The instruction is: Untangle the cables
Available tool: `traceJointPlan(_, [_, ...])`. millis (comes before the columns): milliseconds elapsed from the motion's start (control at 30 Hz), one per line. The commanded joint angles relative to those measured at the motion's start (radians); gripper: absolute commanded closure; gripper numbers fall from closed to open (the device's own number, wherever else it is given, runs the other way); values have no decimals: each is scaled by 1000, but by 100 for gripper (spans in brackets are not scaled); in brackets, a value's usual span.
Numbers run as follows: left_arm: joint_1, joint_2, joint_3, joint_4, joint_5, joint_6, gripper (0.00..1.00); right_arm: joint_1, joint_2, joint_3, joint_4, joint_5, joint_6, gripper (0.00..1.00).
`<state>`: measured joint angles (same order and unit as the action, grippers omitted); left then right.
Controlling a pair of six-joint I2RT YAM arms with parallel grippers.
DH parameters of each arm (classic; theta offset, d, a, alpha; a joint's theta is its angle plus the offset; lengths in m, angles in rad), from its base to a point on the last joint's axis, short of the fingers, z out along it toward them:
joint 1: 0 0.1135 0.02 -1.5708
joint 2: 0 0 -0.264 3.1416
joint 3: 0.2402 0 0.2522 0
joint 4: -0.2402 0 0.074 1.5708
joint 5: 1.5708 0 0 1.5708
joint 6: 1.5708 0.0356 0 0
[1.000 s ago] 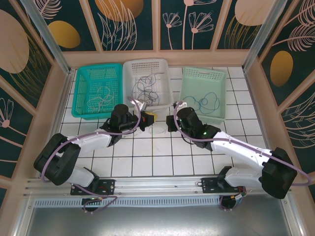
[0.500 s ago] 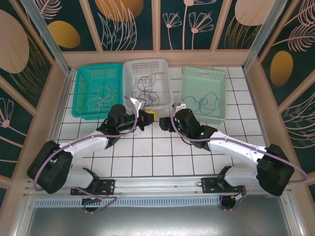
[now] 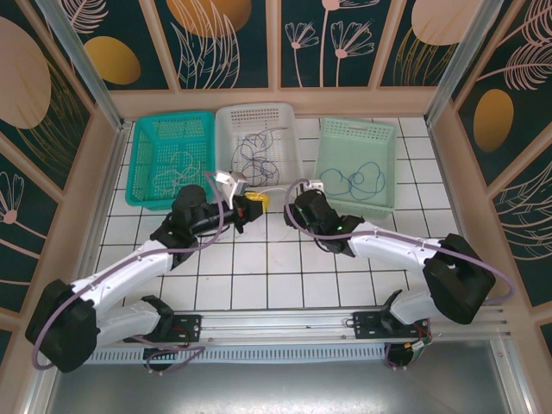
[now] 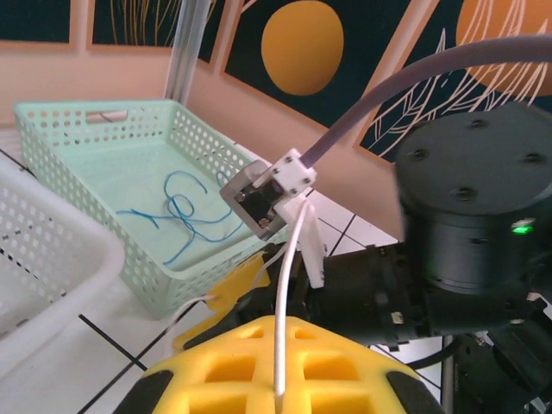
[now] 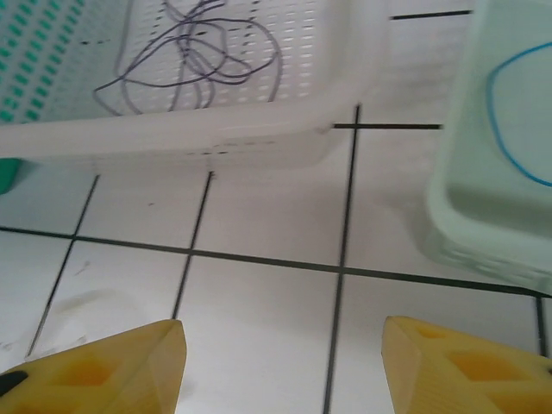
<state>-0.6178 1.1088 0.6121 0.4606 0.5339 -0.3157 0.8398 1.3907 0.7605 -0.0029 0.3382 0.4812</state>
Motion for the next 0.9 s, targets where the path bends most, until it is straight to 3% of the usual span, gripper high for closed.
traceJointPlan(0, [-5,-62,34,-100,-53,67,100,-26,-66,-29,-41,53,44,38])
traceJointPlan(300, [-5,-176,108,-220,-245,124,100,-48,-133,-102,-73,42,77,38])
traceJointPlan(500, [-3,-188,166,-314,-439,182,100,-50,-137,-109,-77,41,74,35])
traceJointPlan(633, [-3,-176,216,-364,-597,216,100,-47,-162,-116,-32,-5,52,25])
traceJointPlan(867, [-2,-91,293,-407,-980,287,100,-34,-172,-109,32,-53,11,23])
